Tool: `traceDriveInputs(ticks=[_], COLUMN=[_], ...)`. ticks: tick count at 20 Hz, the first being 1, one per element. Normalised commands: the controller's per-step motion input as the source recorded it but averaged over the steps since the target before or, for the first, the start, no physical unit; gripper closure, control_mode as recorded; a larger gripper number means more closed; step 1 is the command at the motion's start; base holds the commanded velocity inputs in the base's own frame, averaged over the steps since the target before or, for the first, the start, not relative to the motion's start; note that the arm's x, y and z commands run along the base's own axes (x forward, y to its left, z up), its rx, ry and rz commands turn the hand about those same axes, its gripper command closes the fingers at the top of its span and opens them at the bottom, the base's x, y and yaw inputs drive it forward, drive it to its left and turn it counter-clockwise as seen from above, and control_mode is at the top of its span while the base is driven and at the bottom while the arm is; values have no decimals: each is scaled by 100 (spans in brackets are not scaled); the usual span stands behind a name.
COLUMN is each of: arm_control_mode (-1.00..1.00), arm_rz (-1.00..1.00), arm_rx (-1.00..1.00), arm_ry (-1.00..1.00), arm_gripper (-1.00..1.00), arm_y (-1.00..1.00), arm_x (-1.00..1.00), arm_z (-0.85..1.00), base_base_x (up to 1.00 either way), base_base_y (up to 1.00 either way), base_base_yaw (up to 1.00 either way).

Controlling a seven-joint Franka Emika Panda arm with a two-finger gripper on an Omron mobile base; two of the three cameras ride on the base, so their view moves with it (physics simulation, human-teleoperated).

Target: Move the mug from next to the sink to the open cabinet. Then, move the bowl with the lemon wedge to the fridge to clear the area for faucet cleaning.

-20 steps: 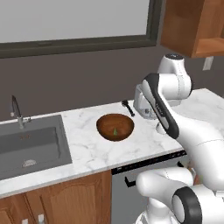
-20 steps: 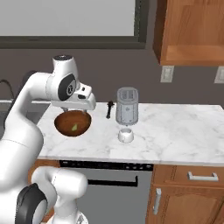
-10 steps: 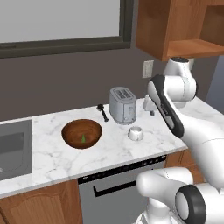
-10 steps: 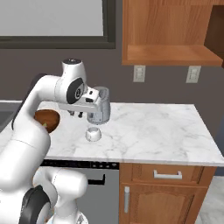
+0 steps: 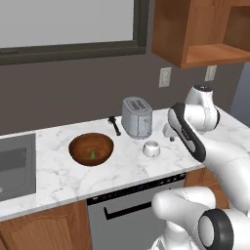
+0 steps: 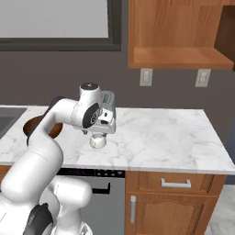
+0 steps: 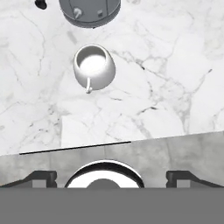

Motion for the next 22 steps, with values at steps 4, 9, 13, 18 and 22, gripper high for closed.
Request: traceDriveInputs(ticks=[4,9,13,18,22], arm_control_mode=[-100,-100,-100,-100,-100], arm_rz=[-12,-20,-13,-11,-1], arm_rx=[0,-1,-3,0,0], arm_ry=[-2,-1,0,0,3], arm_gripper=[-100,-100,-100,-100,-100], arm_y=[81,85,4,0,-10], arm_x=[14,29,54,61,26], arm_z=[-23,-14,-31,-28,-27], base_base_x=[0,0,0,0,0], base_base_y=[0,0,0,0,0], base_base_yaw=[0,0,0,0,0])
